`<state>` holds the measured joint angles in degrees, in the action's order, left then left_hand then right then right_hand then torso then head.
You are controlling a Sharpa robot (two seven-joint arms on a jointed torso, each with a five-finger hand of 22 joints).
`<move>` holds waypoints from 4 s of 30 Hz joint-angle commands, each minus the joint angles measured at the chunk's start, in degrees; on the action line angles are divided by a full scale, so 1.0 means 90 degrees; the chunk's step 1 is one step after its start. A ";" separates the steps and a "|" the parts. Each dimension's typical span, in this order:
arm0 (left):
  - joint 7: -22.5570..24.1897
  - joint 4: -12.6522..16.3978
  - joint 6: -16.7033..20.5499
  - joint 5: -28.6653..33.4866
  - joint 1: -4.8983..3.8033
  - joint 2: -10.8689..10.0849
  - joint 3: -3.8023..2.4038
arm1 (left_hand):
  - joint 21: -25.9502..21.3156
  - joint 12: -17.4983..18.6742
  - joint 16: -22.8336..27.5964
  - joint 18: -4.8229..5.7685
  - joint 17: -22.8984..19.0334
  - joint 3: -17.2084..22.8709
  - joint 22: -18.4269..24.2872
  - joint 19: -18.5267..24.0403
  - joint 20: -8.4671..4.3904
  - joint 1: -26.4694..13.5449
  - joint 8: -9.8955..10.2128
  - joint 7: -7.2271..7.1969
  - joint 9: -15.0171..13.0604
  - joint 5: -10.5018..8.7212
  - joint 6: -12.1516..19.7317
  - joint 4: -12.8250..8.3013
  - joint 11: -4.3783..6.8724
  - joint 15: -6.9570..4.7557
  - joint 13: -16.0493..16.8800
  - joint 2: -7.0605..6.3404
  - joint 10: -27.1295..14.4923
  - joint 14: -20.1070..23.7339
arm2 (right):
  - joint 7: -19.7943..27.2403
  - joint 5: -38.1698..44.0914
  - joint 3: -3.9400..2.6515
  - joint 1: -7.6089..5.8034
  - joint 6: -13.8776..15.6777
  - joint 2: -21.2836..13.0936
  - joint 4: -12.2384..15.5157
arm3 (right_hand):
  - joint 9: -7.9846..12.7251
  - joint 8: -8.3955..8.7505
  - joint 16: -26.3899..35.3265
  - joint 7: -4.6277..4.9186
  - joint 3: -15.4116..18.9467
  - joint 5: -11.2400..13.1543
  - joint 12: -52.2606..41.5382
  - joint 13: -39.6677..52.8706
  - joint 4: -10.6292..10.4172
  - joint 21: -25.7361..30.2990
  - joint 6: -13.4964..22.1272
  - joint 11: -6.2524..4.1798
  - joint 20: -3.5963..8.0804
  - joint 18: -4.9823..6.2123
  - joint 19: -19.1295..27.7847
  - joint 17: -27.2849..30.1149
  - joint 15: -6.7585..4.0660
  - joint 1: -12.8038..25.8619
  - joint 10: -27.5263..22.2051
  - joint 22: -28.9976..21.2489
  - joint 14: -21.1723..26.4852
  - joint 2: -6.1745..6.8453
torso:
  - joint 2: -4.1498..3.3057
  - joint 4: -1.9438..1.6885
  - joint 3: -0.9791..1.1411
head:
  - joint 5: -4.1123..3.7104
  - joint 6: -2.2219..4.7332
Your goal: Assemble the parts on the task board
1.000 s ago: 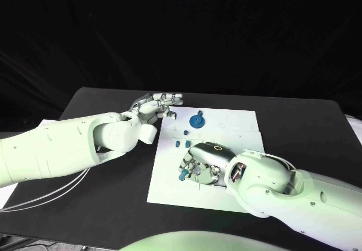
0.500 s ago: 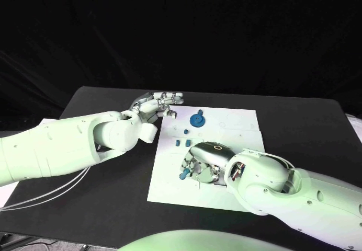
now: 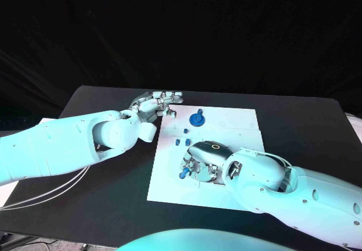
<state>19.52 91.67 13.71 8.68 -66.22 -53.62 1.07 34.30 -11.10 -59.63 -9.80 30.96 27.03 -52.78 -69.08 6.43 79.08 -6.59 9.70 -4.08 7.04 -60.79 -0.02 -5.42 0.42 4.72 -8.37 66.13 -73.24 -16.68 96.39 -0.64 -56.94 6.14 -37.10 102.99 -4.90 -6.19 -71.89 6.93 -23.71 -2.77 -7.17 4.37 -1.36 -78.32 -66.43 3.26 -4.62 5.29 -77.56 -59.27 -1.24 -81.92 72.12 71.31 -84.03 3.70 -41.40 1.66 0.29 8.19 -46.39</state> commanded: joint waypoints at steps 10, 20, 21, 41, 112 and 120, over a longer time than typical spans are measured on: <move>0.0012 0.0018 -0.0132 0.0013 -0.0002 0.0004 -0.0004 | -0.0016 -0.0041 0.0023 -0.0074 -0.0005 -0.0003 0.0005 0.0010 -0.0022 0.0006 -0.0038 0.0016 0.0007 0.0028 0.0040 -0.0019 -0.0006 0.0008 0.0002 0.0064 -0.0034 0.0057 | -0.0044 0.0127 0.0094 0.0009 -0.0488 0.0151 -0.0143 | -0.0195 0.0088 0.0059 0.0055 0.0058 -0.0087 0.0204 -0.0043 -0.0101 0.0078 0.0114 0.0061 -0.0066 -0.0073 0.0075 0.0080 0.0048 0.0221 -0.0231 -0.0065 -0.0119 0.0074 | 0.0001 -0.0006 -0.0004 | 0.0007 -0.0022; -0.0001 0.0014 -0.0131 0.0012 -0.0002 0.0003 -0.0004 | -0.0016 -0.0041 0.0023 -0.0074 -0.0005 -0.0003 0.0005 0.0010 -0.0022 0.0006 -0.0038 0.0016 0.0007 0.0028 0.0040 -0.0019 -0.0006 0.0008 0.0002 0.0064 -0.0034 0.0057 | -0.0038 0.0081 0.0105 0.0010 -0.0034 0.0138 -0.0176 | 0.0063 0.0295 0.0125 0.0196 0.0661 -0.0072 0.0347 -0.0074 -0.0294 0.0363 0.1129 0.0285 -0.0250 0.0021 0.0364 0.0247 0.0238 0.0604 -0.1263 -0.0455 -0.0053 0.0461 | 0.0001 -0.0001 -0.0001 | 0.0002 -0.0022; -0.0002 0.0013 -0.0131 0.0012 -0.0002 0.0003 -0.0004 | -0.0016 -0.0041 0.0023 -0.0074 -0.0005 -0.0003 0.0005 0.0010 -0.0022 0.0006 -0.0038 0.0016 0.0007 0.0028 0.0040 -0.0019 -0.0006 0.0008 0.0002 0.0064 -0.0034 0.0057 | -0.0036 0.0078 0.0105 0.0011 0.0033 0.0129 -0.0172 | 0.0082 0.0290 0.0176 0.0174 0.0754 -0.0075 0.0336 -0.0071 -0.0304 0.0436 0.1220 0.0300 -0.0259 0.0044 0.0430 0.0326 0.0255 0.0605 -0.1382 -0.0552 -0.0028 0.0458 | 0.0001 -0.0001 -0.0001 | 0.0002 -0.0022; -0.0027 -0.0022 -0.0146 0.0011 0.0000 0.0001 -0.0003 | -0.0020 -0.0048 0.0026 -0.0074 -0.0016 -0.0010 0.0007 0.0008 -0.0022 0.0005 -0.0041 0.0017 0.0007 0.0027 0.0042 -0.0024 -0.0007 0.0009 0.0001 0.0068 -0.0041 0.0062 | 0.0040 -0.1444 -0.0209 -0.0189 0.1310 -0.1618 0.0903 | 0.0027 0.0154 0.0127 0.0330 0.1484 -0.0308 -0.0544 0.0046 -0.0375 0.0361 0.1054 0.0257 -0.0247 0.0002 0.0244 0.0296 0.0218 0.0246 -0.0878 -0.0407 -0.0077 0.0078 | 0.0060 0.0064 -0.0010 | -0.0203 0.0085; -0.0074 -0.0053 -0.0210 0.0010 0.0031 -0.0010 0.0011 | -0.0020 -0.0048 0.0026 -0.0074 -0.0016 -0.0010 0.0007 0.0008 -0.0022 0.0005 -0.0041 0.0017 0.0007 0.0027 0.0042 -0.0024 -0.0007 0.0009 0.0001 0.0068 -0.0041 0.0062 | -0.2252 -0.0832 -0.0062 0.0421 0.0685 -0.2331 0.0758 | -0.0566 -0.0785 -0.1012 -0.0182 0.3599 -0.1736 -0.5146 0.5763 -0.1674 -0.0748 0.0621 -0.0284 0.0136 -0.0350 -0.0717 -0.1278 -0.0211 0.0804 0.0441 0.1201 -0.0324 -0.0422 | 0.0136 0.0235 -0.0010 | -0.0452 0.0166; -0.0073 -0.0056 -0.0213 0.0010 0.0032 -0.0013 0.0011 | -0.0020 -0.0048 0.0026 -0.0074 -0.0016 -0.0010 0.0007 0.0008 -0.0022 0.0005 -0.0041 0.0017 0.0007 0.0027 0.0042 -0.0024 -0.0007 0.0009 0.0001 0.0068 -0.0041 0.0062 | -0.2126 -0.1026 -0.0098 0.0421 0.1521 -0.2511 0.1053 | -0.0698 -0.0893 -0.1043 -0.0249 0.3641 -0.2291 -0.5530 0.6206 -0.1685 -0.0787 0.0504 -0.0346 0.0182 -0.0365 -0.0761 -0.1324 -0.0261 0.0707 0.0623 0.1262 -0.0330 -0.0580 | 0.0138 0.0240 -0.0002 | -0.0453 0.0185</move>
<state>18.57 91.05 12.89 8.67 -65.93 -53.77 1.20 34.31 -11.32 -59.63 -9.79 30.89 27.03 -52.80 -69.08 6.43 79.08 -6.59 9.70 -4.08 7.04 -60.79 -0.01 -5.42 0.62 4.72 -8.36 66.12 -73.04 -35.95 88.26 -1.45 -53.20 16.16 -59.64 112.03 -10.22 -13.97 -81.00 4.65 8.92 -23.29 -56.76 60.17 -16.47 -85.07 -61.44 0.10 -3.18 2.82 -83.71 -71.15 -3.20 -75.27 77.41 74.91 -83.93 -0.77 -40.18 3.78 0.24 4.16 -44.79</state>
